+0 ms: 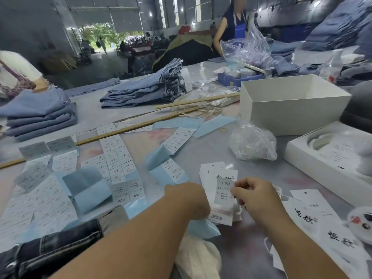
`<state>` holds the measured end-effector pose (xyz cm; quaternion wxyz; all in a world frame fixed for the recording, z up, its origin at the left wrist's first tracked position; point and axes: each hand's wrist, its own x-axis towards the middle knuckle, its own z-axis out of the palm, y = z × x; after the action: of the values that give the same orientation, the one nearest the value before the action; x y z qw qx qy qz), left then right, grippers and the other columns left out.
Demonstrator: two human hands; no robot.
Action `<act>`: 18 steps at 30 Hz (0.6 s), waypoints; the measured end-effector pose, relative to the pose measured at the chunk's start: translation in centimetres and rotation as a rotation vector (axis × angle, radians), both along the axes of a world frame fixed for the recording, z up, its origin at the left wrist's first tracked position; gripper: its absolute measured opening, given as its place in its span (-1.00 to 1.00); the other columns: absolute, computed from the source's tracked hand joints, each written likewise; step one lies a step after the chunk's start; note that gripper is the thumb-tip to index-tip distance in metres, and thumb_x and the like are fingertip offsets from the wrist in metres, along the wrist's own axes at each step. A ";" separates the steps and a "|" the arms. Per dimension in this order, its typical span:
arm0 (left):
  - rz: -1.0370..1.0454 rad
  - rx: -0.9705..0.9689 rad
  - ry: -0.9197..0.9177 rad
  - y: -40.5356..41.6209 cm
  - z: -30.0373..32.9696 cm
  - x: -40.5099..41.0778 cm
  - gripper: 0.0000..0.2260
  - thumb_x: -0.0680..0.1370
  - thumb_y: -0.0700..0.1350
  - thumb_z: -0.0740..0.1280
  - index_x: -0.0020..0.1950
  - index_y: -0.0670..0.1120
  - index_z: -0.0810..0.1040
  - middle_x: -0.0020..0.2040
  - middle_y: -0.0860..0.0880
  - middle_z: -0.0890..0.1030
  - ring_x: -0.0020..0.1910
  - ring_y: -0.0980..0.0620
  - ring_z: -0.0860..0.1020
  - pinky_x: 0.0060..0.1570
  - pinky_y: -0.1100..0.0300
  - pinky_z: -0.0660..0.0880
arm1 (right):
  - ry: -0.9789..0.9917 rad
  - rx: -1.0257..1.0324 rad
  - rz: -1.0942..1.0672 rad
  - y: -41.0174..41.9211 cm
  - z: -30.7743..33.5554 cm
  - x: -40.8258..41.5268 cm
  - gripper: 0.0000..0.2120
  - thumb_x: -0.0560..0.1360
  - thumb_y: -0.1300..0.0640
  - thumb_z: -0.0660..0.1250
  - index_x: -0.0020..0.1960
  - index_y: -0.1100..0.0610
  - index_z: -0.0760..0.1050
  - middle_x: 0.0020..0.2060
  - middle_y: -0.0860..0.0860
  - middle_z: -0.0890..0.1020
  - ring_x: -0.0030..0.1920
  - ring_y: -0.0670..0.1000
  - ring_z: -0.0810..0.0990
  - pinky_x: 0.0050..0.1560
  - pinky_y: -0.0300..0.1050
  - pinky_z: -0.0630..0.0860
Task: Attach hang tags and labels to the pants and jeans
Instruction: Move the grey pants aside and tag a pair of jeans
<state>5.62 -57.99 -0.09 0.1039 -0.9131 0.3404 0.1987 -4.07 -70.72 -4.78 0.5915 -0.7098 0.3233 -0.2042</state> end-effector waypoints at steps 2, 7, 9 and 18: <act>0.013 -0.015 0.016 -0.1 0.0 0.1 -0.69 0.54 0.03 0.31 -0.29 -0.01 0.25 -0.27 0.05 0.38 -0.16 -0.01 0.41 -0.04 0.05 0.37 | 0.021 -0.016 0.010 0.2 -0.1 0.3 -0.86 0.40 0.31 0.45 -0.29 0.15 0.59 -0.50 -0.08 0.61 -0.52 -0.19 0.48 -0.31 -0.15 0.43; 0.031 -0.013 0.049 -0.1 -0.2 0.3 -0.69 0.54 0.02 0.33 -0.29 -0.01 0.27 -0.28 0.05 0.38 -0.12 -0.04 0.44 -0.05 0.07 0.37 | 0.071 -0.027 -0.001 0.4 -0.5 1.3 -0.86 0.40 0.33 0.44 -0.29 0.16 0.59 -0.35 0.02 0.70 -0.25 0.07 0.66 -0.11 0.05 0.60; 0.037 -0.022 0.059 -0.2 -0.2 0.4 -0.70 0.54 0.01 0.32 -0.29 -0.01 0.28 -0.28 0.05 0.38 -0.11 -0.05 0.44 -0.04 0.07 0.38 | 0.083 -0.040 -0.008 0.4 -0.6 1.4 -0.86 0.40 0.33 0.45 -0.29 0.16 0.59 -0.33 0.04 0.70 -0.20 0.13 0.69 -0.05 0.12 0.63; 0.037 -0.047 0.084 -0.3 -0.2 0.4 -0.82 0.55 0.01 0.32 -0.13 -0.01 0.36 -0.27 0.05 0.39 -0.09 -0.05 0.46 0.05 0.03 0.43 | 0.094 -0.189 -0.035 0.9 -1.0 1.2 -0.84 0.40 0.27 0.45 -0.33 0.10 0.58 -0.41 -0.06 0.67 -0.30 -0.04 0.67 -0.22 -0.04 0.60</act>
<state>6.03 -58.25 -0.31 0.0645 -0.9122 0.3323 0.2310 -2.83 -69.79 -5.81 0.5023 -0.7656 0.3424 -0.2108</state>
